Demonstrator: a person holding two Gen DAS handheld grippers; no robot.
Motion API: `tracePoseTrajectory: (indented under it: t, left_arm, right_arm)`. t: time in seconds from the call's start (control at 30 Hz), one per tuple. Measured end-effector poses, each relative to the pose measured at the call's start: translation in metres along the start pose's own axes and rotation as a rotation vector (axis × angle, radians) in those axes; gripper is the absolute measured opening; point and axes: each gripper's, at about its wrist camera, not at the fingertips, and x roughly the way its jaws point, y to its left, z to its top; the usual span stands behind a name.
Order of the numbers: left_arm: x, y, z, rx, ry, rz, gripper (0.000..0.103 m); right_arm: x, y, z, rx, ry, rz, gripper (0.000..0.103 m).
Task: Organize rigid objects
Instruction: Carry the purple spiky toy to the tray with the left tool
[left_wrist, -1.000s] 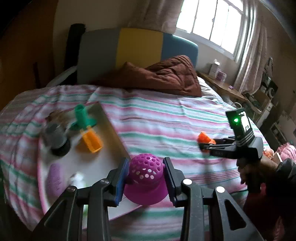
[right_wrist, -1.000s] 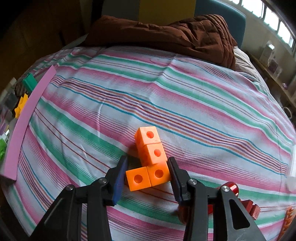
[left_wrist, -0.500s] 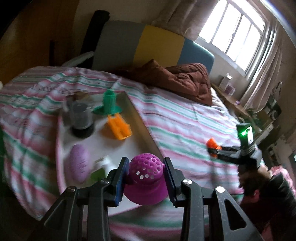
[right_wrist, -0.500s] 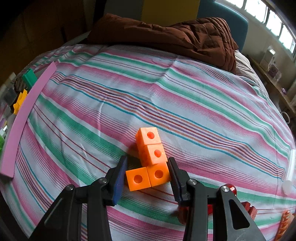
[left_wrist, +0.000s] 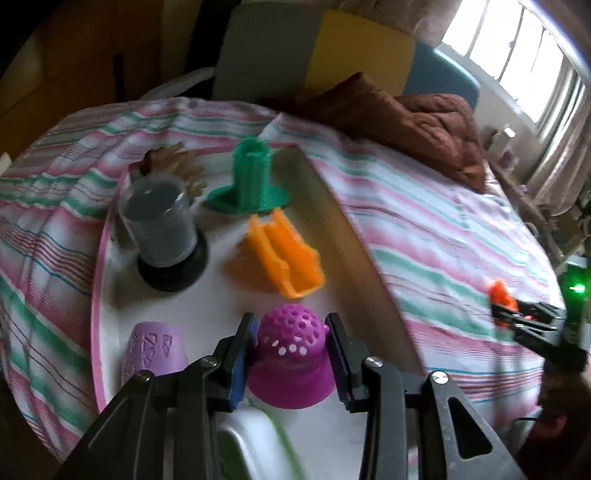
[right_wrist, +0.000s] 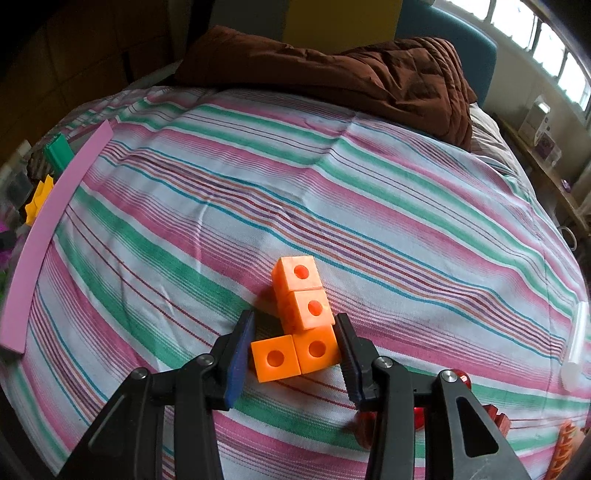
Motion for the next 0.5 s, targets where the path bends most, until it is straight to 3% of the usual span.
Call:
tracePoseTrajectory:
  t: [0.13,0.5]
  left_arm:
    - [0.007,0.017,0.001,-0.020,0.003,0.053,0.032]
    - [-0.004,0.020,0.000,-0.028,-0.036,0.027,0.040]
  right_arm:
    - [0.001,0.000,0.001,0.000,-0.001,0.001,0.044]
    - [0.002,-0.001,0.002,0.006,-0.006,0.001,0.044]
